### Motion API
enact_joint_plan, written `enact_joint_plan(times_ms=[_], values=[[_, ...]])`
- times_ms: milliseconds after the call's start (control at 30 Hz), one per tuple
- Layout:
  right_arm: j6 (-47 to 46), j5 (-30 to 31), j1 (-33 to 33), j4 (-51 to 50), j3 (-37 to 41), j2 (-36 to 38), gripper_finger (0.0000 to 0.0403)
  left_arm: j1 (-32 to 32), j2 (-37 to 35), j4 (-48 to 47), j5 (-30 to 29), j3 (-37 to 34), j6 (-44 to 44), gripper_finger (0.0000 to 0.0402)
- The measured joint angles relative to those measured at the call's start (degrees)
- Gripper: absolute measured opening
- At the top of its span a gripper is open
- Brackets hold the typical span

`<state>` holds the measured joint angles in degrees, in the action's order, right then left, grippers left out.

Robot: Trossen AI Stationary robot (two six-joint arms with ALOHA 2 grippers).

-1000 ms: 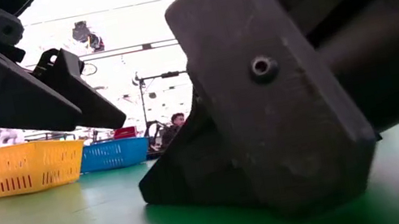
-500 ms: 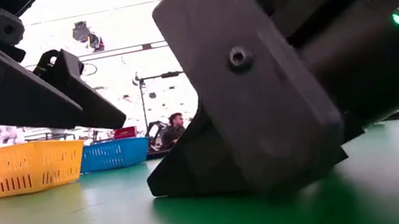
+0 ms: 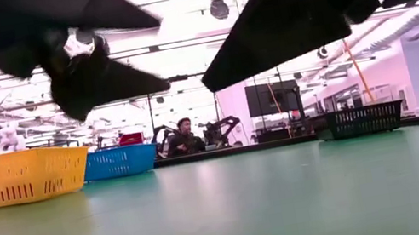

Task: Sort & place blocks by color
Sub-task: Put the red block into the yellow bin

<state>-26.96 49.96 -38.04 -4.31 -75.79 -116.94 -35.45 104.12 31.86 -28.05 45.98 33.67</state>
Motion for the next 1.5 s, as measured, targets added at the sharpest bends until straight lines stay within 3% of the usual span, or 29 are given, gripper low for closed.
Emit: enact_joint_plan(times_ms=[167,300,400,600,700,833,967,1100,1500], values=[[13.19,0.41,0.84,-0.69,0.0,1.75,0.0114,2.17,0.0,8.5,3.35,0.0,-3.17,0.0296],[23.93,0.99,1.45,2.13,0.04,1.93,0.0114,4.44,-0.01,8.84,7.53,0.0,-1.61,0.0296],[26.35,0.88,2.17,3.12,0.09,1.82,0.0114,5.55,-0.02,8.58,10.01,0.0,-1.57,0.0296],[30.43,2.72,2.69,3.5,0.11,1.84,0.0114,5.71,-0.1,8.55,9.62,-0.02,-5.58,0.0296],[34.87,6.56,2.44,3.52,0.11,2.23,0.0114,5.86,-1.66,7.25,9.34,-0.02,-7.76,0.0296],[35.03,7.01,2.37,2.68,-0.04,5.52,0.0114,5.38,-5.16,3.79,7.1,0.02,-10.97,0.0296],[35.23,6.52,2.04,3.56,-0.13,9.7,0.0114,5.34,-7.35,2.38,4.54,0.0,-15.31,0.0296],[36.02,2.32,2.35,3.06,-0.13,11.5,0.0114,6.38,-7.76,3.19,3.98,0.05,-18.11,0.0296],[51.15,2.13,2.4,1.77,-0.11,11.39,0.0114,7.66,-9.91,2.81,4.03,0.02,-22.47,0.0296]])
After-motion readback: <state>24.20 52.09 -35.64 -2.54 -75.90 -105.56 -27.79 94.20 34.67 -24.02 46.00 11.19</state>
